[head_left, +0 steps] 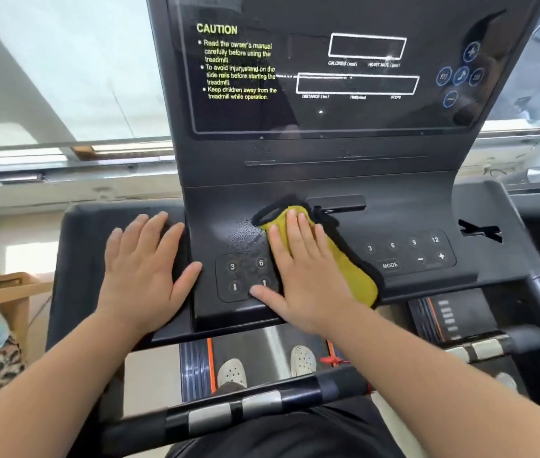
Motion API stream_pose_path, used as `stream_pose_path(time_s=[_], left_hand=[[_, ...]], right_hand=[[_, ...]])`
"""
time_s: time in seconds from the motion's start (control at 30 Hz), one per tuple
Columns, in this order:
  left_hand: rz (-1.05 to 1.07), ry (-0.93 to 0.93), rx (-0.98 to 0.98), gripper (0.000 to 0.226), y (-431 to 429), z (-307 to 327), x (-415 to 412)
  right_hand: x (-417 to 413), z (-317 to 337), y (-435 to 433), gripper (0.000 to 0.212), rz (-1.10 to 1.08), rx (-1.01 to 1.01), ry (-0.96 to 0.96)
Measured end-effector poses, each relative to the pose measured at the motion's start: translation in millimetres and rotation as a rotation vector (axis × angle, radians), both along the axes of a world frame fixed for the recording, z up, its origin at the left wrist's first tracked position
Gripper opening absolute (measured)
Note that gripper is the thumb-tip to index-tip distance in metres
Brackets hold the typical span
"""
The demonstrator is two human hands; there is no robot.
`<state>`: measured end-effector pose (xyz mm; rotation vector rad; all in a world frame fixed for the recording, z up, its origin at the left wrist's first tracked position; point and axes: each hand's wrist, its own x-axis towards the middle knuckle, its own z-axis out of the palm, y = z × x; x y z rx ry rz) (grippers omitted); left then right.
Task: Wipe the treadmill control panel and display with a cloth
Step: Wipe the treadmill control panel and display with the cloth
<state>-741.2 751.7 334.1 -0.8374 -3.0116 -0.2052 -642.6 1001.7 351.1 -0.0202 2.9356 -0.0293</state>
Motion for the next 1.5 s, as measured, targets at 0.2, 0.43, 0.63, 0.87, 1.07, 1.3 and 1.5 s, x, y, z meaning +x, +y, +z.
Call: stream_pose_path(time_s=[0.2,0.43,0.63,0.87,1.07,1.3,1.5], left_hand=[[-0.005,-0.044,0.101,0.068,-2.4,-4.0,-3.9],[0.048,-0.070,0.370,0.058,-10.7,-6.5,-8.4],[0.061,-0.067,0.484,0.055,-13.7,-7.4,-10.6],[0.079,-0.073,0.599,0.053,-18.6,-6.4,-11.7],[0.081,-0.093,0.611,0.053,-18.3,-6.7,-12.4],[0.094,-0.084,0.596,0.053,-17.3,-6.8,-11.7],[0.094,-0.078,0.600,0.051,-19.1,-9.6,-12.0]], right_hand=[[5.5,-6.4,-66.6,0.101,0.171,-0.153,-0.036],[22.7,-9.3,-2.5,0.098,0.045,-0.006,-0.014],[-16.2,-0.5,-14.1,0.104,-0.061,-0.018,0.012],[-20.6,-6.1,-46.2,0.095,0.358,-0.095,-0.007],[22.8,-9.3,4.0,0.088,0.505,-0.032,-0.034],[-45.8,0.7,-18.9,0.092,0.222,0.017,0.043],[-34.1,-5.8,-55.3,0.087,0.422,-0.081,-0.005]])
